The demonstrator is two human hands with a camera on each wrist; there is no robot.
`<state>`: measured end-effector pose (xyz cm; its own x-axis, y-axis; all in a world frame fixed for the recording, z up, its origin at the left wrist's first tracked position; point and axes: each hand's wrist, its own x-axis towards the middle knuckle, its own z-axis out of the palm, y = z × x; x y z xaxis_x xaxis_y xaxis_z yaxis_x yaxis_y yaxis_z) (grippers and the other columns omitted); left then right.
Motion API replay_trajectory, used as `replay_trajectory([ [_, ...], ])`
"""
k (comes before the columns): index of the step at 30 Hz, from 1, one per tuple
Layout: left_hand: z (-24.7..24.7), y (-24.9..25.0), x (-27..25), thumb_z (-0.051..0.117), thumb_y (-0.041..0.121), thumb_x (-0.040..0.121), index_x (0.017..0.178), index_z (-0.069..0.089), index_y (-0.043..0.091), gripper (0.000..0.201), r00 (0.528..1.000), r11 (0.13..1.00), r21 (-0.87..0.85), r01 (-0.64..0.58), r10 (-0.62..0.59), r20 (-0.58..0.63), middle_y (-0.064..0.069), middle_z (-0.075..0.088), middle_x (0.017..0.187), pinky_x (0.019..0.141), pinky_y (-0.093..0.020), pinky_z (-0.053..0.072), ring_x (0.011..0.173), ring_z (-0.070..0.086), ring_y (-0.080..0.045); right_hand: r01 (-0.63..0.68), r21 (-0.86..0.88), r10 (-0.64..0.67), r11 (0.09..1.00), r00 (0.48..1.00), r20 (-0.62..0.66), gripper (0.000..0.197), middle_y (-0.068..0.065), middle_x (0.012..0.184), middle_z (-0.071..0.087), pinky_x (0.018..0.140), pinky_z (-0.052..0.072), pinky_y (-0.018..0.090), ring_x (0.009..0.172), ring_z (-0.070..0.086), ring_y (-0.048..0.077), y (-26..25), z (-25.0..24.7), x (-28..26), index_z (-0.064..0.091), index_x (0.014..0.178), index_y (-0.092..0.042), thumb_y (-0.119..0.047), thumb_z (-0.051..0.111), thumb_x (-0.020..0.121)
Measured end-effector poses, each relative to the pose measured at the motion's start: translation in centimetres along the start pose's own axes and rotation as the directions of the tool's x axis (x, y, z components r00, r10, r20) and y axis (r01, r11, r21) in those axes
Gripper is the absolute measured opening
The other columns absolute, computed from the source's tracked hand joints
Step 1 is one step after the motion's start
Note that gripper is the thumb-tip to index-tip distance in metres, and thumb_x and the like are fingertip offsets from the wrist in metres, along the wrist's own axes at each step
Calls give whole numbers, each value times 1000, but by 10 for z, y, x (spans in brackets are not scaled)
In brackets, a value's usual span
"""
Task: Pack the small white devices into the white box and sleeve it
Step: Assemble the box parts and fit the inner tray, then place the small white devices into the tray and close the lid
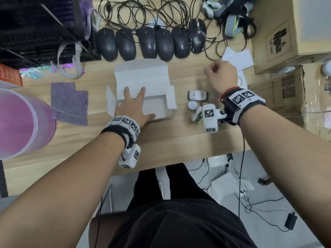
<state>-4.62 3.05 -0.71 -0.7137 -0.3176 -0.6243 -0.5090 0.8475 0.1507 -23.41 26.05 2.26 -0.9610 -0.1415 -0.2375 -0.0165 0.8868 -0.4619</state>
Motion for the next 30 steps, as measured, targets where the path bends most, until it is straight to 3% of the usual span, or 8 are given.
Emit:
replay_trajectory([
  [3, 3, 3, 0, 72, 68, 75, 155, 0, 47, 110, 1000, 1000, 4, 25, -25, -4, -10, -5, 164, 88, -42, 52, 115, 60, -41, -187, -134, 190, 973, 982, 7, 38, 16, 132, 49, 99, 41, 36, 121, 49, 35, 38, -4, 21, 56, 124, -23, -35, 56, 88],
  [5, 5, 6, 1, 73, 67, 74, 155, -2, 48, 112, 999, 999, 12, 41, -41, 2, -10, -6, 165, 88, -41, 52, 113, 61, -41, -211, -230, 234, 950, 969, 78, 50, 17, 143, 35, 106, 36, 40, 132, 36, 38, 51, -2, 28, 46, 134, -34, -39, 56, 85],
  [10, 2, 9, 2, 74, 66, 75, 155, -4, 48, 113, 997, 997, 25, 70, -71, 20, -11, -8, 165, 93, -45, 50, 118, 57, -43, -152, -316, 216, 937, 960, 177, 62, 16, 153, 19, 107, 38, 48, 131, 31, 44, 54, 14, 35, 37, 138, -43, -29, 55, 81],
  [15, 1, 8, 4, 74, 66, 74, 154, -5, 50, 114, 997, 997, 23, 72, -73, 35, -10, -8, 165, 94, -46, 51, 117, 57, -45, -127, -369, 215, 921, 954, 209, 60, 13, 161, 10, 114, 31, 52, 142, 21, 45, 50, 19, 36, 45, 140, -43, -20, 49, 85],
  [19, 0, 9, 5, 76, 65, 73, 154, -4, 51, 114, 996, 997, 11, 78, -78, 43, -9, -9, 164, 95, -45, 51, 117, 56, -46, -36, -387, 133, 922, 964, 229, 43, 19, 147, 31, 99, 45, 46, 125, 40, 48, 44, 20, 35, 59, 125, -22, -16, 49, 84],
  [22, -2, 8, 7, 77, 65, 72, 154, -3, 52, 115, 996, 997, -2, 75, -75, 50, -9, -9, 164, 94, -44, 51, 115, 57, -46, 9, -387, 48, 922, 989, 138, 30, 17, 132, 45, 84, 49, 46, 110, 52, 45, 37, 21, 32, 59, 111, -5, -11, 51, 83],
  [27, -4, 6, 7, 76, 66, 73, 154, -4, 51, 114, 996, 998, -5, 63, -63, 58, -9, -10, 164, 92, -43, 52, 114, 58, -44, 5, -383, 15, 924, 999, 48, 24, 19, 122, 52, 80, 49, 43, 106, 56, 42, 26, 17, 26, 63, 105, 1, -6, 54, 84],
  [30, -6, 7, 8, 75, 66, 74, 154, -4, 51, 114, 996, 998, -4, 61, -60, 64, -9, -10, 164, 89, -42, 52, 113, 59, -43, 46, -350, -41, 936, 999, 21, 24, 14, 125, 49, 77, 49, 41, 109, 52, 39, 29, 15, 21, 67, 104, -5, -7, 56, 83],
])
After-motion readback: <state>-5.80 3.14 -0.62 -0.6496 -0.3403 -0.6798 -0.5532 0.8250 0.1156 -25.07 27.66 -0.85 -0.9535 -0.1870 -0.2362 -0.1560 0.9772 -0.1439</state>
